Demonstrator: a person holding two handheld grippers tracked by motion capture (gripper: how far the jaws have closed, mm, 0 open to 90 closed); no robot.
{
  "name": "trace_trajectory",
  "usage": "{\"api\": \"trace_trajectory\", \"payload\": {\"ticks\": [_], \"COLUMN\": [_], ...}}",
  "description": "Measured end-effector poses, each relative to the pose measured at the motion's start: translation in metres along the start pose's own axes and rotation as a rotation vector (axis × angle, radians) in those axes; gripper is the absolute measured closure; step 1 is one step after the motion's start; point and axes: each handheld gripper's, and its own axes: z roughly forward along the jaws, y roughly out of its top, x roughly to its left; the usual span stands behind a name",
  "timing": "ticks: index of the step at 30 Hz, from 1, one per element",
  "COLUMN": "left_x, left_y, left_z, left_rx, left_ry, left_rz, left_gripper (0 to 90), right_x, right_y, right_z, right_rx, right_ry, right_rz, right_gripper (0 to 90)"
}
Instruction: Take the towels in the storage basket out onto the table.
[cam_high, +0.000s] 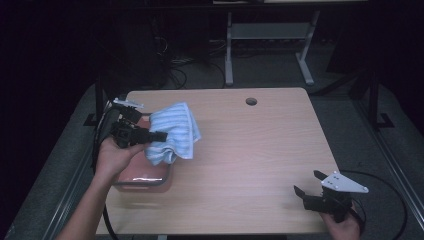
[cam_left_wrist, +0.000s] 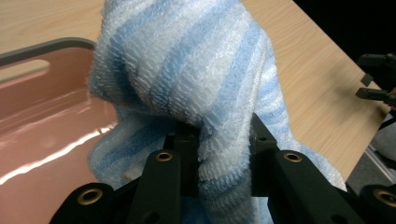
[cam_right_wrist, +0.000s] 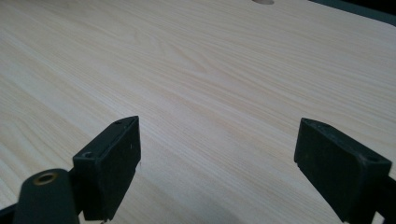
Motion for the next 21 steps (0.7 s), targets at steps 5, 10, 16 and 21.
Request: {"api": "trace_trajectory", "payload": {"ticks": [5, 10, 16, 21], "left_x": [-0.006, -0.012, -0.017, -0.025], "left_y": [0.004, 0.008, 0.013, 0.018], "left_z": [0.008, 0.017, 0.028, 0.038], "left_rx": [0.005, 0.011, 0.021, 0.033], "left_ry": [-0.008, -0.024, -0.034, -0.051], "left_rz": [0.013, 0.026, 0.03, 0.044], "left_gripper": [71.4, 71.4, 71.3, 71.3], "right_x": [-0.001, 0.0, 0.0, -0.001], "right_y": [0.0, 0.0, 0.0, 0.0], "right_z": [0.0, 0.0, -0.001, 0.0], "right_rx": [-0.001, -0.001, -0.002, -0.001], "right_ry": [0.0, -0.001, 0.0, 0.003], "right_rz": [0.004, 0.002, 0.002, 0.002], "right_gripper": [14.2, 14.2, 14.2, 14.2]}}
